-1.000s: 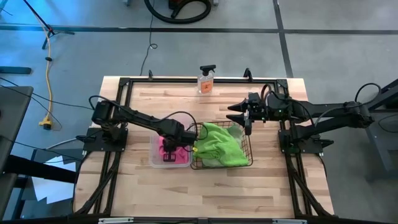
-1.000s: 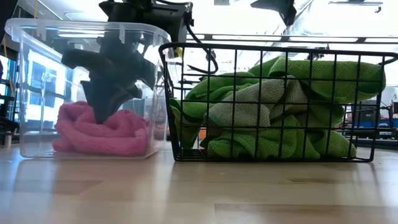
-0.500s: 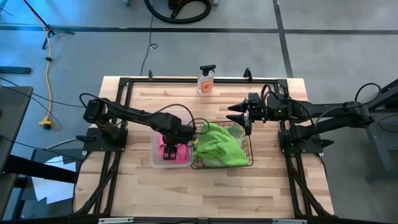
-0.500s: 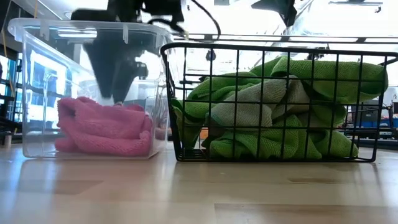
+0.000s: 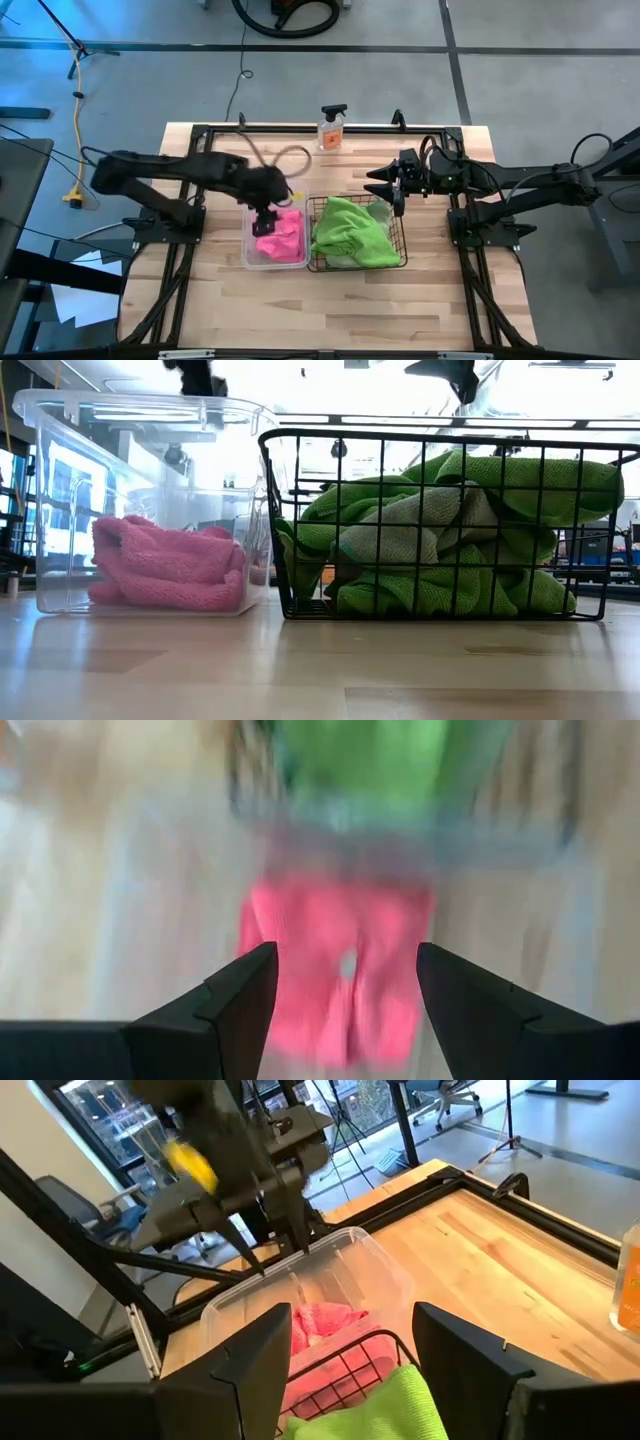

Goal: Sort microfiber towel by color & place in baskets
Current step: Return to Home Position

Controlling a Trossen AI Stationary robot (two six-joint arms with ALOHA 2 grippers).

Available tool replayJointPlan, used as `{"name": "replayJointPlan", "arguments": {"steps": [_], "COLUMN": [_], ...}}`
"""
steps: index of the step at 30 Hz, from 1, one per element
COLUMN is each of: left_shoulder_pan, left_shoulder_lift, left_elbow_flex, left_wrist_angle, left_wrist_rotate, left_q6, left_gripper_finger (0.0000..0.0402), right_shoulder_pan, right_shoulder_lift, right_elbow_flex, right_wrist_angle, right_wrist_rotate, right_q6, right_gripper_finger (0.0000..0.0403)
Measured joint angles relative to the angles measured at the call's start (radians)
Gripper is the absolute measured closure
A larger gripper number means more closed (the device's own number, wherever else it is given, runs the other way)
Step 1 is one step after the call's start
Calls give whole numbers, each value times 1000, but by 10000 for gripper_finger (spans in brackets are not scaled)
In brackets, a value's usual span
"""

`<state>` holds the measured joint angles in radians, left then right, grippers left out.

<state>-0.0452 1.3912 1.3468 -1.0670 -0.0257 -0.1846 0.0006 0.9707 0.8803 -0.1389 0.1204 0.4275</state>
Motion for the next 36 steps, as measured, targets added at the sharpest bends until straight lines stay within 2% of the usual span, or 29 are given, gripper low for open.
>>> {"name": "replayJointPlan", "arguments": {"steps": [4,10,16,19,23,31,36], "left_shoulder_pan": [-1,-1,14,24,37,39,39], "left_shoulder_lift": [-140,-347,-523,-586,-653,-758,-836], "left_elbow_flex": [-75,-283,-497,-581,-647,-708,-775], "left_wrist_angle": [248,654,983,1132,1214,1220,1229], "left_wrist_rotate": [-27,-30,-135,-142,-142,-131,-131], "left_q6": [-21,-23,-48,-49,-51,-57,-72], "left_gripper_finger": [174,174,174,174,174,176,201], "right_shoulder_pan": [0,0,0,0,0,0,0], "right_shoulder_lift": [0,0,0,0,0,0,0], "right_elbow_flex": [0,0,0,0,0,0,0], "right_wrist_angle": [0,0,1,1,15,60,71], "right_wrist_rotate": [0,0,0,0,0,0,-40], "right_q6": [-2,-8,-9,-9,-9,-1,-6], "right_gripper_finger": [196,196,196,196,196,196,196]}}
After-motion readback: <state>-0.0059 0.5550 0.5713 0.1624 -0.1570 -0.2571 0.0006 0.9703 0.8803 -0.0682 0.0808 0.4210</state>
